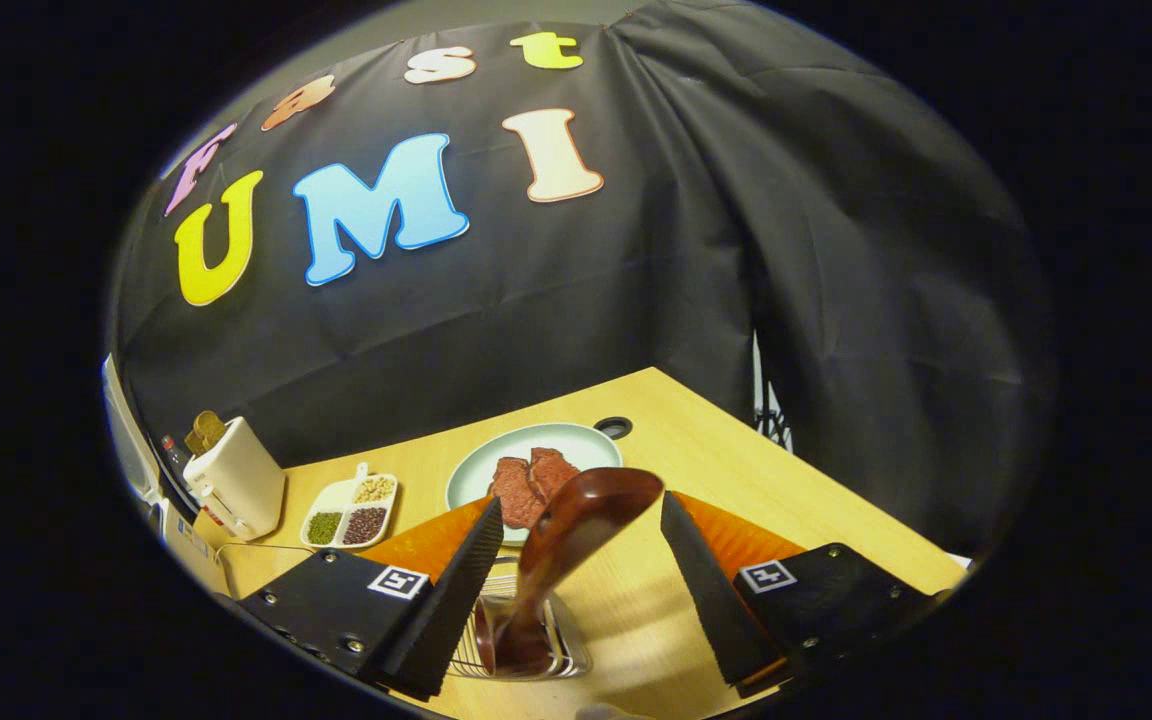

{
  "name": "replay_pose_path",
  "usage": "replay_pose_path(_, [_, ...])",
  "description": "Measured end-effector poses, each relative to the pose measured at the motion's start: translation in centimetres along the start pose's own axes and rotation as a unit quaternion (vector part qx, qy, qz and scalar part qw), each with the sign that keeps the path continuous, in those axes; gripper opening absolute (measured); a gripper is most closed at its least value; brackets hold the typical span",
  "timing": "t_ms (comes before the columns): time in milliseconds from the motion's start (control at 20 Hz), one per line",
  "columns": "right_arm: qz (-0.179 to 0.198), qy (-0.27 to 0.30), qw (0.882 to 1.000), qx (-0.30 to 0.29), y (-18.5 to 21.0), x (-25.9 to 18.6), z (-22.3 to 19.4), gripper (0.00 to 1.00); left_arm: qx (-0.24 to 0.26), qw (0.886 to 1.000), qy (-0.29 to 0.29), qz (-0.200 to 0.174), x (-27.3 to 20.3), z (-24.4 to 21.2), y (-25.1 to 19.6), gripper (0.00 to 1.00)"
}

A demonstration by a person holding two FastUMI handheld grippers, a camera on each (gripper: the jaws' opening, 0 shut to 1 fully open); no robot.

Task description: Close the left gripper, press the button to open the rice cooker; take a wooden spoon from the chopstick holder with the right hand, scoop a spoonful of rice and pour it into the rice cooker, then put the wooden spoon back into the chopstick holder.

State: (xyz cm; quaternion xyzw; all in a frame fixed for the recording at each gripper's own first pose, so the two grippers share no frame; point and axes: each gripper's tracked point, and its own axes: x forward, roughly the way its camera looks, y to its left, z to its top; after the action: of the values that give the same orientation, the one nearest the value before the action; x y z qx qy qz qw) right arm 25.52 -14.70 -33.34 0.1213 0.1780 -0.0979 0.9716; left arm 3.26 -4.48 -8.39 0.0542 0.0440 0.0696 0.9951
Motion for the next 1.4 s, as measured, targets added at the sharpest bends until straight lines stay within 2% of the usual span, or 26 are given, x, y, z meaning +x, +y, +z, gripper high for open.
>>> replay_pose_path(200, [0.015, -0.046, 0.998, -0.034, 0.9, -6.0, 4.7, 0.98, 0.0, 1.0, -0.01, 0.0, 0.0, 0.6, 1.4, 0.96])
replay_pose_path(250, [0.024, -0.064, 0.997, -0.048, 1.7, -7.7, 6.3, 0.98, -0.003, 1.0, -0.013, -0.001, 0.1, 0.8, 1.8, 1.0])
replay_pose_path(450, [0.062, -0.12, 0.987, -0.09, 5.8, -15.6, 11.9, 0.98, -0.017, 0.999, -0.029, -0.002, 0.6, 2.4, 3.7, 1.0])
replay_pose_path(500, [0.079, -0.126, 0.984, -0.096, 7.1, -17.6, 12.7, 0.98, -0.019, 0.999, -0.034, -0.001, 0.8, 2.8, 4.3, 0.96])
replay_pose_path(600, [0.099, -0.132, 0.982, -0.09, 9.3, -21.4, 14.0, 0.97, -0.021, 0.999, -0.044, 0.0, 1.2, 3.7, 5.3, 1.0])
replay_pose_path(750, [0.108, -0.16, 0.977, -0.089, 11.2, -27.1, 15.7, 0.97, -0.028, 0.998, -0.053, 0.002, 1.5, 5.0, 7.2, 1.0])
replay_pose_path(900, [0.114, -0.163, 0.974, -0.108, 13.2, -31.1, 15.4, 0.97, -0.044, 0.998, -0.053, 0.005, 1.6, 5.5, 9.0, 1.0])
replay_pose_path(1050, [0.122, -0.147, 0.975, -0.111, 14.3, -33.2, 14.3, 0.98, -0.046, 0.998, -0.05, 0.009, 2.8, 5.8, 10.7, 1.0])
replay_pose_path(1150, [0.123, -0.139, 0.976, -0.112, 15.0, -34.0, 14.0, 0.98, -0.045, 0.998, -0.047, 0.02, 4.8, 6.6, 12.3, 0.96])
replay_pose_path(1200, [0.123, -0.139, 0.976, -0.117, 15.3, -34.1, 13.8, 1.0, -0.044, 0.998, -0.044, 0.027, 6.0, 7.3, 13.3, 1.0])
replay_pose_path(1400, [0.128, -0.136, 0.973, -0.133, 16.9, -34.5, 13.3, 0.98, -0.051, 0.996, -0.041, 0.054, 12.9, 11.2, 16.9, 1.0])
